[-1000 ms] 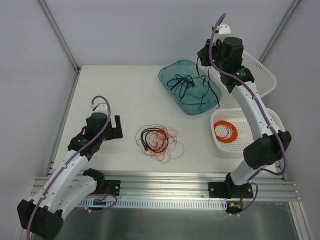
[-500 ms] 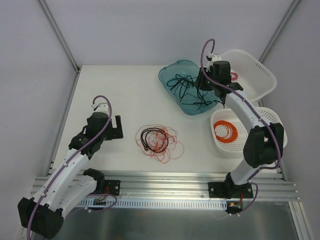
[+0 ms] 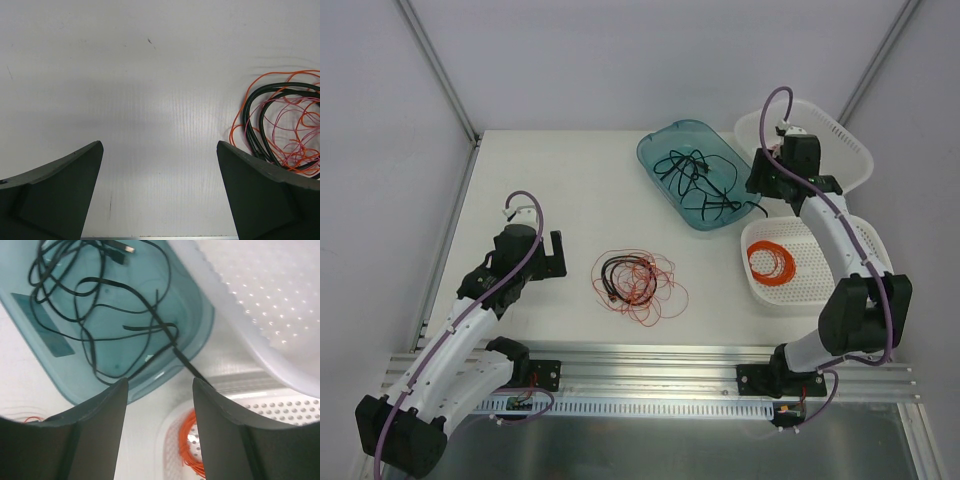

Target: Untangle the cables

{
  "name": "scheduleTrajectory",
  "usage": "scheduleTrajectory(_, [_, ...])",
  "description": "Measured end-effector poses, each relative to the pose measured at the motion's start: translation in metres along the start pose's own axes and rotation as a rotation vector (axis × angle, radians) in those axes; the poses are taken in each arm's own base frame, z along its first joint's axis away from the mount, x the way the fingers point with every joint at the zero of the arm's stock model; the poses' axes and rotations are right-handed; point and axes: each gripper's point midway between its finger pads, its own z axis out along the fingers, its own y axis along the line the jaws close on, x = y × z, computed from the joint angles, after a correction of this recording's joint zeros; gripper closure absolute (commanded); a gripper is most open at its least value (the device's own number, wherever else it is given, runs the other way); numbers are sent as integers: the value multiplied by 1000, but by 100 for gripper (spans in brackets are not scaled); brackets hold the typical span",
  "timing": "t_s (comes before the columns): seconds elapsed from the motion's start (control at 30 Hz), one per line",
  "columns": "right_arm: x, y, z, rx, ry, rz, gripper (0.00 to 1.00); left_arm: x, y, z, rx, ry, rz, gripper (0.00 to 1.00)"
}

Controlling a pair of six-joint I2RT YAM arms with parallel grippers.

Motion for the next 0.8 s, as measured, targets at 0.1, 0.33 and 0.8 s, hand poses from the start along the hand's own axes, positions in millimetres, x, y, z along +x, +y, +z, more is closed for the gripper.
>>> scheduleTrajectory(0.1, [10, -21, 2, 19, 35, 22, 43, 0, 0, 0, 1, -2, 0, 1])
scheduleTrajectory(0.33, [48, -37, 17, -4, 148, 22, 43, -1, -1, -1, 7, -4, -1, 1])
scheduleTrajectory(0.8, [71, -53, 45, -24, 190, -9, 54, -2, -4, -1, 22, -6, -3, 1])
